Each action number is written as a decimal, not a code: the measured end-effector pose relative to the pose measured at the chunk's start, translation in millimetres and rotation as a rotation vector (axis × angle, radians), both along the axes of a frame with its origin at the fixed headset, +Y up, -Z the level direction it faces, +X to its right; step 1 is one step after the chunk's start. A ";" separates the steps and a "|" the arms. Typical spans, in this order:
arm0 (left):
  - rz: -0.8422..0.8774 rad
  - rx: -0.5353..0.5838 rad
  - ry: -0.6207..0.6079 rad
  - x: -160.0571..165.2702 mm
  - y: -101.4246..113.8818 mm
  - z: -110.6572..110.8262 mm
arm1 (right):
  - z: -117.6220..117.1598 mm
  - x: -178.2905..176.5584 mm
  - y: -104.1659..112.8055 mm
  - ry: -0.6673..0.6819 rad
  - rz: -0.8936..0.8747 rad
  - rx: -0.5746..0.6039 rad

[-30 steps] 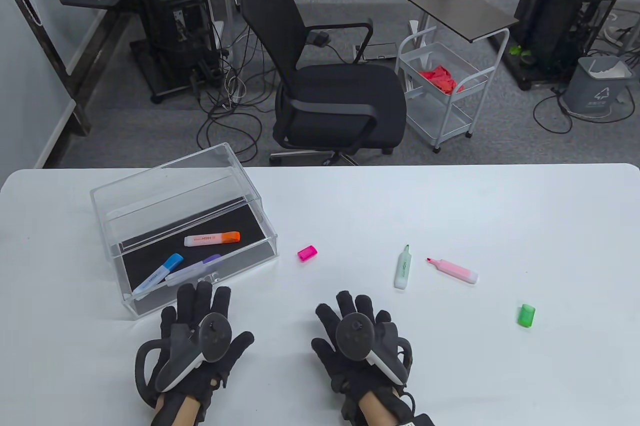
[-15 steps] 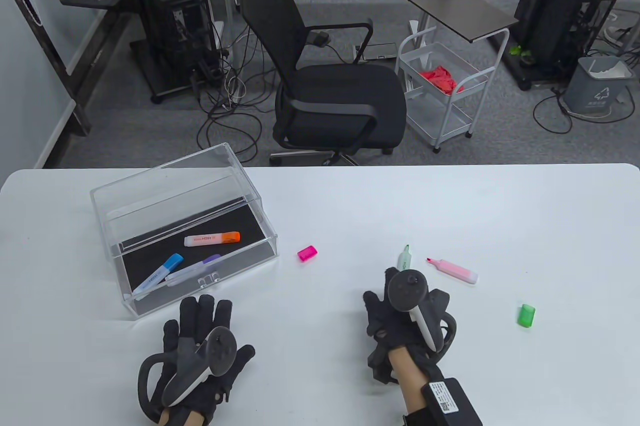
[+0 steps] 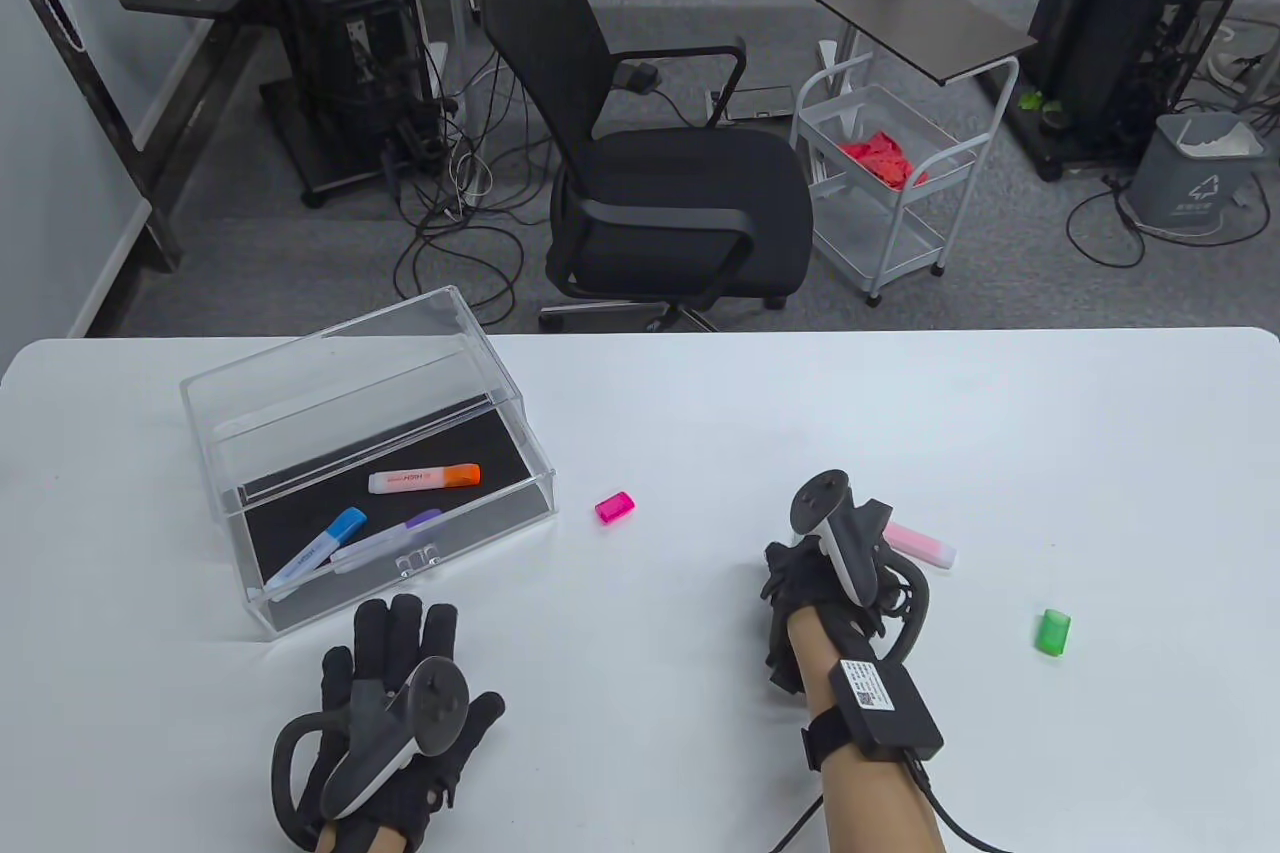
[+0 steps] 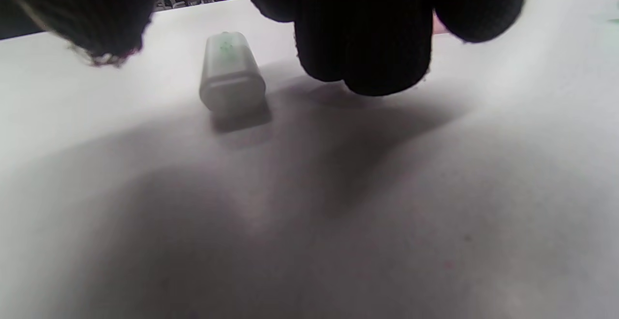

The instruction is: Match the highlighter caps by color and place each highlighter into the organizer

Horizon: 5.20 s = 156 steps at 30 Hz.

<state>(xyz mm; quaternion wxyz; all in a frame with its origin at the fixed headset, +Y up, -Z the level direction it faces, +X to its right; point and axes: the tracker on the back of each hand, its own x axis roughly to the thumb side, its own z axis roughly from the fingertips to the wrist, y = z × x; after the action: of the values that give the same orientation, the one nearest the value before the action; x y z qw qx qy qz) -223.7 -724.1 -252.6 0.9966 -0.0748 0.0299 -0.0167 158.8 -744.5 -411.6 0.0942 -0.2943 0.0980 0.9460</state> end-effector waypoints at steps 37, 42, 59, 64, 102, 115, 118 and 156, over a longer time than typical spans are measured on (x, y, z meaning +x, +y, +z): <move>0.526 -0.144 -0.090 -3.8 -22.3 -9.5 | 41.9 -61.8 40.1 0.481 -0.008 0.235; 0.768 -0.139 -0.126 -3.4 -21.2 -9.1 | 77.3 -100.2 58.0 0.675 -0.013 0.362; 1.291 -0.028 -0.230 3.6 -17.7 -6.8 | 171.6 -188.1 70.5 0.969 -0.027 0.666; 1.377 -0.045 -0.238 4.9 -20.4 -7.3 | 176.6 -190.1 70.1 0.966 -0.048 0.709; 0.949 0.232 0.040 -22.8 -4.9 -6.8 | 101.0 -67.3 84.5 0.600 0.126 0.549; 0.440 0.238 0.001 -13.1 -5.0 -9.1 | 65.5 59.1 87.2 0.199 0.185 0.391; 0.413 0.221 0.003 -14.8 -7.1 -10.3 | 59.7 85.3 84.1 0.122 0.265 0.342; 0.287 0.142 -0.003 -8.5 -17.0 -17.3 | 65.0 208.4 -12.9 -0.344 0.170 -0.048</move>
<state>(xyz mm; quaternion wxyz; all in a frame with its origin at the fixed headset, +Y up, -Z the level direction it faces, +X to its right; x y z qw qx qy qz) -232.2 -741.1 -269.9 0.9916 -0.0074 0.0187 0.1281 367.2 -757.5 -346.6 0.0225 -0.4612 0.0779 0.8836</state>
